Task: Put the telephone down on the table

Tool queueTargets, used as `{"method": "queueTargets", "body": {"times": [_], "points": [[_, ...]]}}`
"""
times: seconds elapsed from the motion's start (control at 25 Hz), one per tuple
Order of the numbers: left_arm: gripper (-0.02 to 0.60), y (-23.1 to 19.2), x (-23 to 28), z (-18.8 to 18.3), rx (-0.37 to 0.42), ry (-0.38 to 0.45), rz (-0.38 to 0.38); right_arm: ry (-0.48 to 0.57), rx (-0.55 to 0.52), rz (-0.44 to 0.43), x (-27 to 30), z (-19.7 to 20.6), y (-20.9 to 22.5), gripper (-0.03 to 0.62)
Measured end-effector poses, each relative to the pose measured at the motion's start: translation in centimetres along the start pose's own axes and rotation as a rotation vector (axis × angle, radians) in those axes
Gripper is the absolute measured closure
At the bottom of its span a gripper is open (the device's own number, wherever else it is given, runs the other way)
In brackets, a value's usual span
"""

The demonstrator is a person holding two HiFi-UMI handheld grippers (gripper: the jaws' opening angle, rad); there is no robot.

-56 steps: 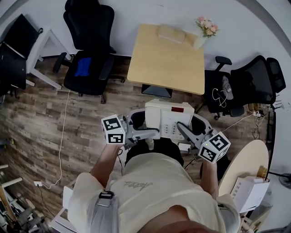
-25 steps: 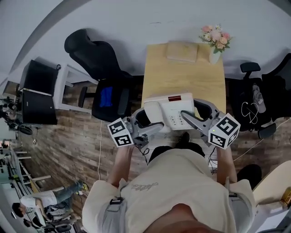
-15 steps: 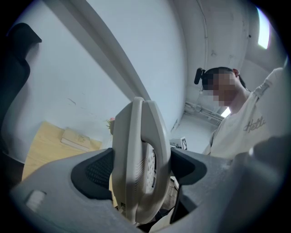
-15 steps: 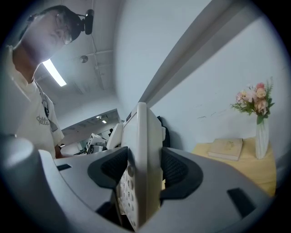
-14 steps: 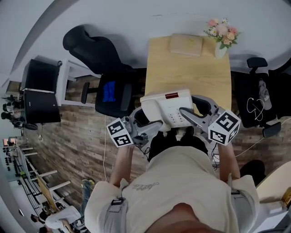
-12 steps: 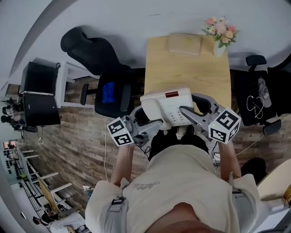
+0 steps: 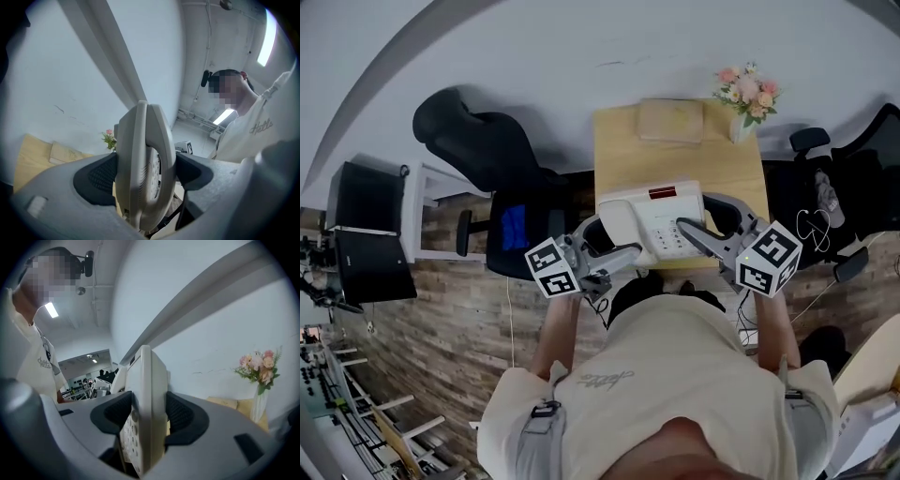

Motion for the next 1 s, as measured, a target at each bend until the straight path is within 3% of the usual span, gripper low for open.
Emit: {"method": "queueTargets", "body": {"times": [0.36, 0.56, 1.0], "points": [[0.202, -4.3, -0.9, -3.9, -0.007, -0.034, 0.094, 0.033, -0.024, 0.077, 4.3, -1.2, 0.0, 0.378], [0.202, -9.0, -2.4, -5.9, -0.063, -0.061, 0.140, 0.005, 0.009, 0.160, 8.7, -0.8, 0.6, 0.378], [0.202, -12.2, -3.7, -3.2, -0.170, -0.062, 0.098, -0.093, 0.095, 0.185, 10.5, 2.4, 2.4, 0.378]]}}
Point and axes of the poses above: the fingertips, and each gripper's own axes: x forward along the fingers, y to its right, z out of its underside, the point moved 7 cm from there along -x, backward along the fingers, and after that the axes turned 9 degrees about y, right-handed, at the moved point
